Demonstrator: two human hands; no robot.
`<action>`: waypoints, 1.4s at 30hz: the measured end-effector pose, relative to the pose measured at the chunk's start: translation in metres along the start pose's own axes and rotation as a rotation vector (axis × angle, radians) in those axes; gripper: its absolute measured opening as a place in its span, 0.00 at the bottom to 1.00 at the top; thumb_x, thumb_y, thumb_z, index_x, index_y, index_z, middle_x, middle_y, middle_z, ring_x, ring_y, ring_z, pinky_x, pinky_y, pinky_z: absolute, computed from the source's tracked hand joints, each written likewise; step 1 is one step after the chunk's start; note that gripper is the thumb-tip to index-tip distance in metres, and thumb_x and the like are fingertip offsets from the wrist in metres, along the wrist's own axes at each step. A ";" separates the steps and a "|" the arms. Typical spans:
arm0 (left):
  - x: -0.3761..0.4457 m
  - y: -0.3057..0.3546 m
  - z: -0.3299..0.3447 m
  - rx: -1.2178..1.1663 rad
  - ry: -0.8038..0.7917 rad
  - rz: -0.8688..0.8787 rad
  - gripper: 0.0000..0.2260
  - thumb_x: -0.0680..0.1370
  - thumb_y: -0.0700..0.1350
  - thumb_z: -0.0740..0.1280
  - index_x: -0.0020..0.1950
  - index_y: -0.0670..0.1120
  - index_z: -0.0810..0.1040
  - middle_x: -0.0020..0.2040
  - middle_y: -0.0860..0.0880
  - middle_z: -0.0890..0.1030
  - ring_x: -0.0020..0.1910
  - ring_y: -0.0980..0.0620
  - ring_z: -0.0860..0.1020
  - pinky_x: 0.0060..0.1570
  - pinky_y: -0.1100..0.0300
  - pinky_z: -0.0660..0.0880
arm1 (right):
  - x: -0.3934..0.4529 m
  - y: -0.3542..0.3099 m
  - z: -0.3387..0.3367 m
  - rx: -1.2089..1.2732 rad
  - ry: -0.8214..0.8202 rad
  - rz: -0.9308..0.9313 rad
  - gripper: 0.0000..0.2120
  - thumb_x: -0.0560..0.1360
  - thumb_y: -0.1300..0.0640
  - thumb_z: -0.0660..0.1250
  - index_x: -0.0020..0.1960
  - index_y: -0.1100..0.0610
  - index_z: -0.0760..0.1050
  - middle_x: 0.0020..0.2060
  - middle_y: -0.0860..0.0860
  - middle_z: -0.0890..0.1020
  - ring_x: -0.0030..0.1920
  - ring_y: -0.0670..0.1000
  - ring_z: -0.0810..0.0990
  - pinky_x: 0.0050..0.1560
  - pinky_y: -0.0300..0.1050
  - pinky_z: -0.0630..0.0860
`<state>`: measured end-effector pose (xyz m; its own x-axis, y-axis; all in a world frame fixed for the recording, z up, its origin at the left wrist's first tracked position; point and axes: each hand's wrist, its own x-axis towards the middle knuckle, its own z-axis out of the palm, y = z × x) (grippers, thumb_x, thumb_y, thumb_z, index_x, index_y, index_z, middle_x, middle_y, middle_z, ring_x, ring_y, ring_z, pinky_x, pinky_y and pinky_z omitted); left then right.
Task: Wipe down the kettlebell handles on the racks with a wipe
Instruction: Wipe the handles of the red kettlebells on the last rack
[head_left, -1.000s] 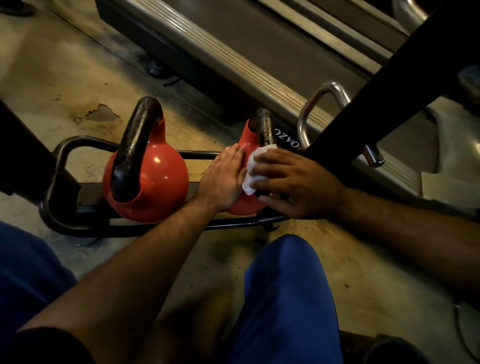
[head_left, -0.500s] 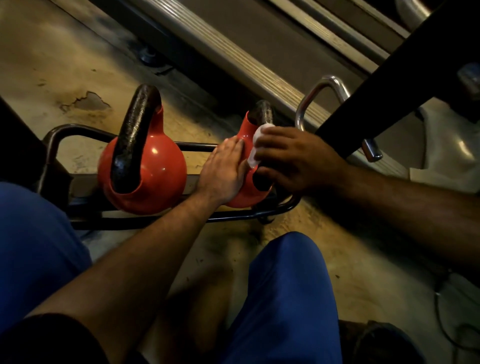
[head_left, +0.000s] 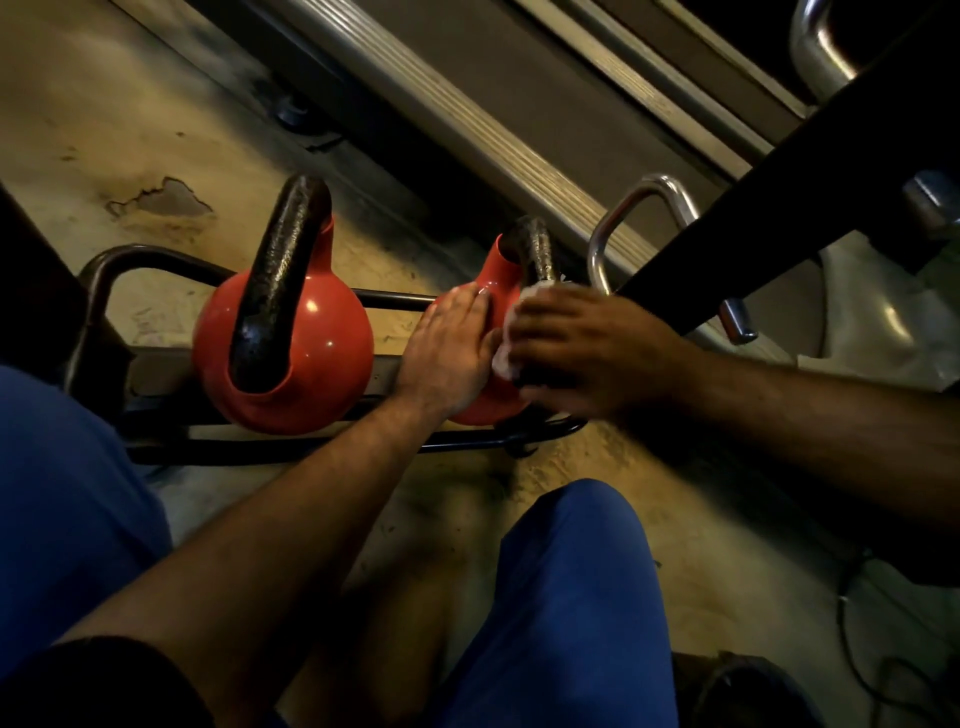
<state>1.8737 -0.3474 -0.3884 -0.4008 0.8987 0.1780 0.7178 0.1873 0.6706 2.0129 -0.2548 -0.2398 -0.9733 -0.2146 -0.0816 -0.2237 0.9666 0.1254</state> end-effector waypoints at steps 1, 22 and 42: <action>0.001 0.000 0.000 0.007 0.003 0.009 0.25 0.84 0.54 0.52 0.79 0.45 0.57 0.79 0.45 0.59 0.79 0.47 0.55 0.77 0.50 0.53 | 0.007 0.009 -0.005 0.027 0.027 0.045 0.15 0.81 0.47 0.65 0.56 0.58 0.82 0.56 0.56 0.83 0.62 0.60 0.78 0.67 0.57 0.71; 0.002 -0.007 0.010 -0.001 0.067 0.038 0.26 0.82 0.56 0.52 0.76 0.44 0.65 0.75 0.44 0.67 0.75 0.45 0.64 0.73 0.46 0.62 | 0.019 0.041 -0.005 0.127 -0.068 0.081 0.27 0.81 0.37 0.57 0.62 0.58 0.81 0.66 0.58 0.79 0.71 0.58 0.73 0.72 0.56 0.69; 0.001 -0.005 0.014 0.020 0.078 -0.001 0.30 0.80 0.58 0.45 0.78 0.45 0.62 0.77 0.44 0.64 0.76 0.45 0.61 0.76 0.47 0.57 | 0.094 0.081 -0.006 -0.047 -0.354 0.412 0.28 0.76 0.38 0.50 0.52 0.54 0.82 0.57 0.53 0.81 0.60 0.56 0.78 0.59 0.54 0.76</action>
<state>1.8773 -0.3416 -0.4011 -0.4437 0.8652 0.2335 0.7283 0.1963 0.6565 1.9034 -0.1979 -0.2310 -0.9056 0.2491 -0.3431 0.1630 0.9515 0.2608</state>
